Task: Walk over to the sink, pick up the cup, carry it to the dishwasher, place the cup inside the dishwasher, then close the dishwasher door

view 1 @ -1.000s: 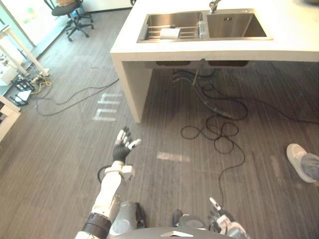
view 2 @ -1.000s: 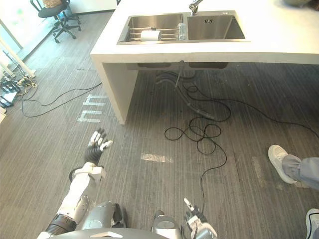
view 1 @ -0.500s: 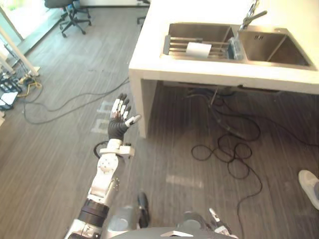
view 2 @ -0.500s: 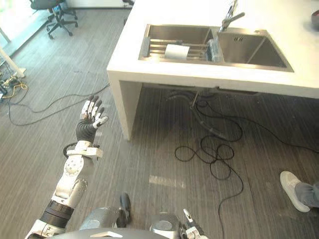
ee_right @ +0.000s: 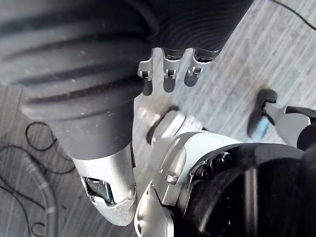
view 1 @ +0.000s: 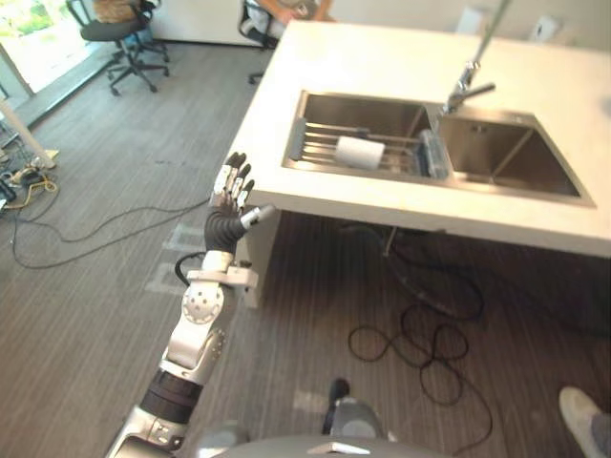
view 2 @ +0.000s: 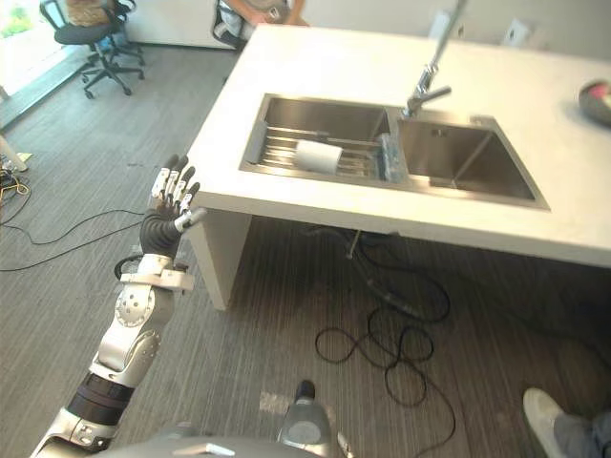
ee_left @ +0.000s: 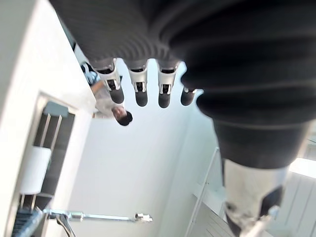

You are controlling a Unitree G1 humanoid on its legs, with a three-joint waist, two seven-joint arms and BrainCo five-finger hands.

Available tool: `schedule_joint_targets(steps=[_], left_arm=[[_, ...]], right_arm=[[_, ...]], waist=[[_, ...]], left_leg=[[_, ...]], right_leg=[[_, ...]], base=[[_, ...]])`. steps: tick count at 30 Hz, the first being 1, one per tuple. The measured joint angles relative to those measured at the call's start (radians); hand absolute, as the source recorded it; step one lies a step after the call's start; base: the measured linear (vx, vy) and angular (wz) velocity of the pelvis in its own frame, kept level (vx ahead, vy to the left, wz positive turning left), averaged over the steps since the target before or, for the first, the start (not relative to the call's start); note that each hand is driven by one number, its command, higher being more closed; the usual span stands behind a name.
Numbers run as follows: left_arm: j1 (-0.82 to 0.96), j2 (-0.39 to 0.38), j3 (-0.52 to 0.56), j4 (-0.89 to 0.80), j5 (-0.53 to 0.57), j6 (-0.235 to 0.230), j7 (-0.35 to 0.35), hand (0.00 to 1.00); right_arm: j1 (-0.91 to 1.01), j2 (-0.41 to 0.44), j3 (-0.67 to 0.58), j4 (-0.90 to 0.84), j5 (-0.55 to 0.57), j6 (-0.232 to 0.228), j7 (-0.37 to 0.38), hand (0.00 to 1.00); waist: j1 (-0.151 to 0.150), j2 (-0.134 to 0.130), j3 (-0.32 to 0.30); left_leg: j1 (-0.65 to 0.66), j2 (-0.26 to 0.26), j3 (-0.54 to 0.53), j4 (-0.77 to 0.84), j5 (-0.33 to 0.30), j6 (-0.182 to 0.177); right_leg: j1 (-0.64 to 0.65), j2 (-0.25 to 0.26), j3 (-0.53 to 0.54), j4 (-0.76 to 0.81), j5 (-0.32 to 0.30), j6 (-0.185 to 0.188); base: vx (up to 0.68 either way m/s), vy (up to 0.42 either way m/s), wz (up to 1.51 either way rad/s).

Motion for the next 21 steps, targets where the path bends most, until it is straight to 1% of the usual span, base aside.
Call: schedule_joint_targets(steps=[1,2,3,4,6,8,10,11,12,13,14,15,16,17,18,19,20,21], left_arm=[[-0.006,-0.007,0.001,-0.017,0.0,0.009,-0.002,0.0],[-0.006,-0.007,0.001,-0.023,0.0,0.014,-0.002,0.0],[-0.007,-0.011,0.004,-0.026,0.001,0.025,0.002,0.0],[-0.006,-0.011,0.008,-0.025,0.0,0.041,0.016,0.0],[0.008,-0.012,0.019,-0.025,0.0,0.058,0.037,0.0],[0.026,-0.013,0.042,-0.026,0.0,0.076,0.047,0.0],[0.038,-0.02,0.048,-0.03,-0.001,0.092,0.063,0.0],[0.053,-0.019,0.05,-0.048,-0.002,0.103,0.07,0.0],[0.068,-0.02,0.048,-0.066,-0.011,0.106,0.077,0.0],[0.067,-0.022,0.048,-0.069,-0.02,0.106,0.079,0.0],[0.067,-0.024,0.047,-0.07,-0.021,0.106,0.079,0.0],[0.063,-0.026,0.051,-0.07,-0.04,0.106,0.072,0.0],[0.061,-0.026,0.055,-0.07,-0.041,0.106,0.065,0.0],[0.061,-0.024,0.063,-0.071,-0.045,0.107,0.051,0.0],[0.064,-0.031,0.072,-0.084,-0.048,0.109,0.033,0.0],[0.071,-0.032,0.079,-0.098,-0.049,0.109,0.028,0.0],[0.089,-0.03,0.089,-0.121,-0.052,0.109,0.015,0.0],[0.106,-0.034,0.087,-0.143,-0.058,0.109,0.007,0.0]], right_arm=[[0.0,-0.003,-0.009,0.0,0.0,0.01,0.0,0.0],[0.0,-0.004,-0.009,-0.001,0.0,0.013,-0.001,0.0],[0.001,-0.003,-0.008,-0.003,-0.001,0.015,-0.002,0.0],[-0.001,-0.002,-0.004,-0.005,-0.001,0.021,-0.004,0.0],[0.0,-0.004,0.004,-0.006,-0.002,0.033,-0.009,0.0],[-0.001,-0.008,0.026,-0.013,-0.009,0.034,-0.009,0.0],[0.0,-0.02,0.039,-0.028,-0.039,0.039,-0.009,0.0],[0.001,-0.026,0.061,-0.037,-0.042,0.05,-0.009,0.0],[0.002,-0.029,0.07,-0.039,-0.042,0.061,-0.009,0.0],[0.002,-0.033,0.072,-0.04,-0.042,0.067,-0.008,0.0],[0.002,-0.036,0.075,-0.041,-0.042,0.074,-0.008,0.0],[0.001,-0.052,0.104,-0.041,-0.044,0.08,-0.004,0.0],[-0.002,-0.055,0.107,-0.04,-0.048,0.081,-0.003,0.0],[-0.012,-0.054,0.107,-0.039,-0.06,0.085,0.0,0.0],[-0.025,-0.068,0.105,-0.036,-0.067,0.092,0.004,0.0],[-0.036,-0.071,0.103,-0.03,-0.07,0.094,0.013,0.0],[-0.051,-0.076,0.102,-0.008,-0.08,0.097,0.02,0.0],[-0.044,-0.09,0.105,-0.003,-0.079,0.107,0.038,0.0]], waist=[[-0.008,0.011,-0.006],[-0.012,0.012,-0.006],[-0.012,0.011,-0.008],[-0.011,0.019,-0.014],[-0.011,0.016,-0.016],[-0.015,0.02,-0.018],[-0.015,0.024,-0.018],[-0.015,0.026,-0.016],[-0.014,0.03,-0.011],[-0.015,0.025,-0.008],[-0.016,0.028,-0.004],[-0.016,0.036,0.011],[-0.012,0.036,0.021],[0.001,0.032,0.036],[0.006,0.045,0.042],[0.01,0.048,0.044],[0.016,0.048,0.044],[0.018,0.057,0.042]], left_leg=[[0.016,0.026,0.0,-0.019,-0.003,-0.008],[0.03,0.034,0.0,-0.038,-0.001,-0.01],[0.055,0.045,0.004,-0.074,0.011,-0.012],[0.075,0.056,0.014,-0.105,0.023,-0.014],[0.101,0.063,0.029,-0.146,0.032,-0.02],[0.109,0.067,0.04,-0.161,0.035,-0.025],[0.111,0.069,0.054,-0.155,0.042,-0.035],[0.099,0.068,0.056,-0.116,0.043,-0.036],[0.065,0.068,0.054,-0.019,0.043,-0.036],[0.038,0.072,0.056,0.073,0.047,-0.043],[0.019,0.077,0.058,0.133,0.057,-0.048],[-0.034,0.093,0.052,0.293,0.107,-0.032],[-0.054,0.096,0.045,0.358,0.143,-0.032],[-0.095,0.092,0.033,0.422,0.097,-0.03],[-0.133,0.058,0.025,0.372,0.002,-0.021],[-0.148,0.032,0.02,0.316,-0.011,-0.006],[-0.159,-0.021,-0.003,0.155,0.012,0.008],[-0.155,-0.043,-0.033,-0.001,0.086,0.01]], right_leg=[[0.017,0.032,-0.008,-0.015,-0.001,-0.001],[0.028,0.045,-0.01,-0.029,0.0,-0.004],[0.047,0.069,-0.01,-0.059,0.005,-0.011],[0.068,0.089,-0.009,-0.095,0.016,-0.015],[0.099,0.112,-0.004,-0.157,0.041,-0.016],[0.113,0.124,0.0,-0.191,0.054,-0.023],[0.108,0.131,0.009,-0.186,0.045,-0.016],[0.107,0.126,0.012,-0.169,0.033,-0.011],[0.117,0.114,0.011,-0.158,0.017,-0.007],[0.141,0.105,0.01,-0.158,0.007,-0.005],[0.157,0.101,0.008,-0.159,-0.001,-0.003],[0.202,0.098,0.014,-0.163,-0.023,-0.013],[0.222,0.091,0.015,-0.166,-0.035,-0.022],[0.242,0.071,0.02,-0.165,-0.05,-0.029],[0.243,0.058,0.028,-0.165,-0.059,-0.028],[0.241,0.049,0.036,-0.167,-0.061,-0.025],[0.246,0.037,0.048,-0.177,-0.065,-0.018],[0.258,0.043,0.054,-0.179,-0.073,-0.006]], base=[[0.23,-0.196,-0.2],[0.2,-0.16,-0.1],[0.17,-0.121,-0.15],[0.16,-0.098,-0.16],[0.16,-0.026,-0.14],[0.14,0.049,-0.11],[0.14,0.071,-0.11],[0.11,0.043,-0.07],[0.11,0.044,0.03],[0.1,0.036,0.11],[0.14,0.017,0.16],[0.15,0.009,0.09],[0.19,0.035,0.02],[0.15,0.063,-0.1],[0.13,0.077,-0.19],[0.13,0.072,-0.33],[0.13,0.076,-0.35],[0.14,0.09,-0.33]])
